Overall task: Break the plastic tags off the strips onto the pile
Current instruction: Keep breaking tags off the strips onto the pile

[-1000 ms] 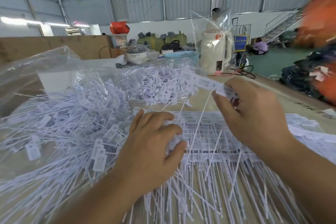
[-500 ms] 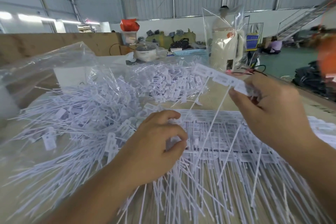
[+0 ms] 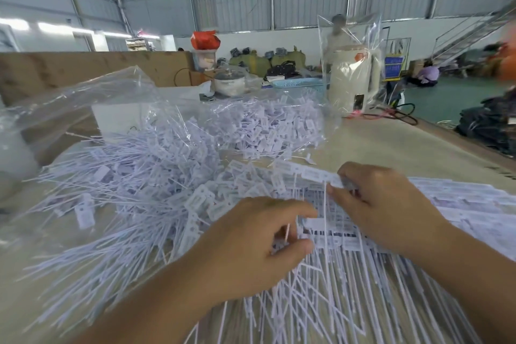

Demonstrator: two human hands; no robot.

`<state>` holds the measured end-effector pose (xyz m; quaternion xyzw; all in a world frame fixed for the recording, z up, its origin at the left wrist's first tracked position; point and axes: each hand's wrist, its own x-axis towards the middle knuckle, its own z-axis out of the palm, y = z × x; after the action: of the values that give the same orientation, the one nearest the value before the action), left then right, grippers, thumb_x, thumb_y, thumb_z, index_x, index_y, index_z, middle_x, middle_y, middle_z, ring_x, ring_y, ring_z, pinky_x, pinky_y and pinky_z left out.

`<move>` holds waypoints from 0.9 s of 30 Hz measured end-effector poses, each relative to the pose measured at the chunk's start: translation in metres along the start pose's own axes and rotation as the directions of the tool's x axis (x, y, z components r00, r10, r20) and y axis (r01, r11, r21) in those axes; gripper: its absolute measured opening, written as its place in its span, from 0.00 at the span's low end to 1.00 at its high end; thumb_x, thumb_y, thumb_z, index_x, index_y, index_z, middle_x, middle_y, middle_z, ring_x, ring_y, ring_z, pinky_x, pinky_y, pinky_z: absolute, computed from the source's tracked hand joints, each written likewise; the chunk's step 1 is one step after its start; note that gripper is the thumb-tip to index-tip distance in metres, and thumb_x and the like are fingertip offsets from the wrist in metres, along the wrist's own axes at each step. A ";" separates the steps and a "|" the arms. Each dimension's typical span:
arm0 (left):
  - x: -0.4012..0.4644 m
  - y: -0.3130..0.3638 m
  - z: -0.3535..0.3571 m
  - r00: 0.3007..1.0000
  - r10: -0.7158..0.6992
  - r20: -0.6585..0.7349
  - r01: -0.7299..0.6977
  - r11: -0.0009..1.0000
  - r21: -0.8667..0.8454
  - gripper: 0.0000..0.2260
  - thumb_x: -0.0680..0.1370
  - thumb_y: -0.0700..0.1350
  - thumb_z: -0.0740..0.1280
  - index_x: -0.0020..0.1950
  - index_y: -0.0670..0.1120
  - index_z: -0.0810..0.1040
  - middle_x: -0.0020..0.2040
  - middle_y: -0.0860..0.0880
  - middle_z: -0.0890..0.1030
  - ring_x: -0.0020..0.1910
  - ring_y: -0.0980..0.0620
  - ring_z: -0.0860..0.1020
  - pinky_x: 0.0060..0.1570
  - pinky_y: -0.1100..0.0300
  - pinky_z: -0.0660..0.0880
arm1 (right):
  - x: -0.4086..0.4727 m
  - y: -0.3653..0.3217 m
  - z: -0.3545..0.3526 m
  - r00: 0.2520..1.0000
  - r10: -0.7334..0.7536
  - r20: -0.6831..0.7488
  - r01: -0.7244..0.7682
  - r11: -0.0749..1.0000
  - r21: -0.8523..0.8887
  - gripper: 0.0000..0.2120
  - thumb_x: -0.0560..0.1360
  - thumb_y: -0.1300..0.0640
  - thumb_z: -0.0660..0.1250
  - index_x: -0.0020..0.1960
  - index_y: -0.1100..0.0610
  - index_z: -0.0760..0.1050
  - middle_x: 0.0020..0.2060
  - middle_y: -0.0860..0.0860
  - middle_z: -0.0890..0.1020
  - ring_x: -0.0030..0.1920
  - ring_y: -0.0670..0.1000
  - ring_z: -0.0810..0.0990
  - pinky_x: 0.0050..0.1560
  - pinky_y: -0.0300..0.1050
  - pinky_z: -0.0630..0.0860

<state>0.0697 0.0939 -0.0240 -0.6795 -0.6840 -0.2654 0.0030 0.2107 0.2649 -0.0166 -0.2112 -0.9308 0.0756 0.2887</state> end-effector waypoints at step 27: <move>0.002 0.003 -0.008 0.892 -0.170 -0.420 0.093 0.976 -0.198 0.12 0.75 0.67 0.57 0.53 0.63 0.65 0.39 0.58 0.76 0.35 0.57 0.76 0.33 0.61 0.74 | -0.006 -0.004 -0.007 0.988 -0.153 -0.039 0.157 0.974 0.162 0.10 0.76 0.46 0.60 0.45 0.51 0.74 0.28 0.45 0.70 0.30 0.48 0.71 0.31 0.46 0.68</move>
<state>0.0699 0.0929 -0.0153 -0.5530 -0.6850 -0.4677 0.0785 0.2180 0.2584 -0.0125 -0.1146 -0.9311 0.1266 0.3223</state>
